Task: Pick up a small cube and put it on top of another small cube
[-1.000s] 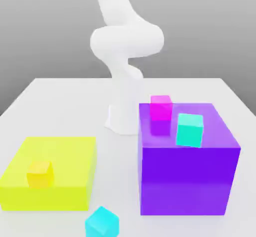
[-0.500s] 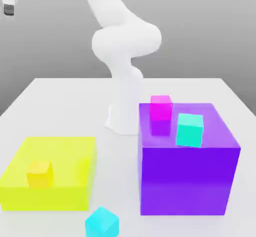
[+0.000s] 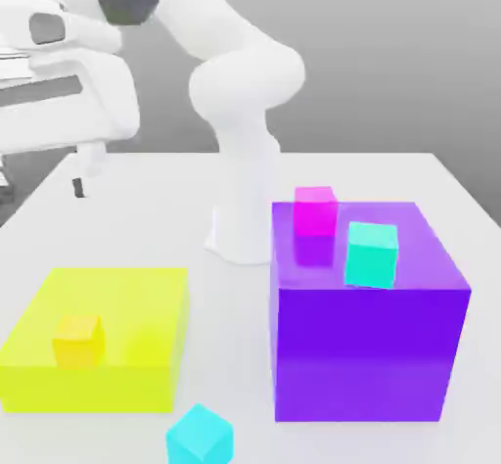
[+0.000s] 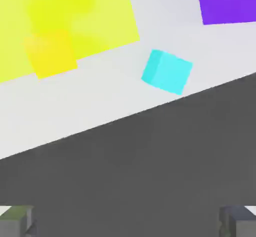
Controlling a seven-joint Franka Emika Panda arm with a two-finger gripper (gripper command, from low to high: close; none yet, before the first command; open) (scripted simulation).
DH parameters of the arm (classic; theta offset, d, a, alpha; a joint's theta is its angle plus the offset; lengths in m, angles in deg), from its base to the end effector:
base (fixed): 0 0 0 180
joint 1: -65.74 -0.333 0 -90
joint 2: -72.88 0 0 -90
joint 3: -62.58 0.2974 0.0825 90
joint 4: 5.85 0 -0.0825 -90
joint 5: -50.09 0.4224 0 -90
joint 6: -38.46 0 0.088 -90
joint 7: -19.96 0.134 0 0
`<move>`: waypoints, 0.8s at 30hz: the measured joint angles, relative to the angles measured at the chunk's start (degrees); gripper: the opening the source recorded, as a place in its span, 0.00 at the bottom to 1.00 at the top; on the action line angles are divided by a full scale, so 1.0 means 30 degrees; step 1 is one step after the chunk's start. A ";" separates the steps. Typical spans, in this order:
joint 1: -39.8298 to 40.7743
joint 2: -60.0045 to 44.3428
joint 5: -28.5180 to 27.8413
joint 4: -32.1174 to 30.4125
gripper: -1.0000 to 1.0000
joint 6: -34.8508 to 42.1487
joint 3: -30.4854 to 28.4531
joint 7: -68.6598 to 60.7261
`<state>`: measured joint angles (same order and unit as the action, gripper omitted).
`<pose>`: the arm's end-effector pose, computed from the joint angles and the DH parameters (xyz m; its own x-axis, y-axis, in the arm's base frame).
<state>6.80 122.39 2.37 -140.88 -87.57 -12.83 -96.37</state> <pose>0.4989 -0.1646 0.3520 -0.5960 0.7989 -0.0806 0.7535 0.5912 0.2876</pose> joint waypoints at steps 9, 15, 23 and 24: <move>-0.6494 0.0050 -0.3652 0.0229 0.50 -0.0182 -0.5607 -0.6137; -1.0993 0.0989 -0.6487 0.0524 0.50 0.0274 -0.9066 -0.9820; -1.4440 0.2907 -1.0052 0.1487 0.00 -0.0660 -1.3167 -0.9962; -1.4441 0.2907 -1.0101 0.1487 0.00 -0.0663 -1.3168 -0.9933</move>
<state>-36.53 131.11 -27.93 -136.42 -89.56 -52.33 -126.17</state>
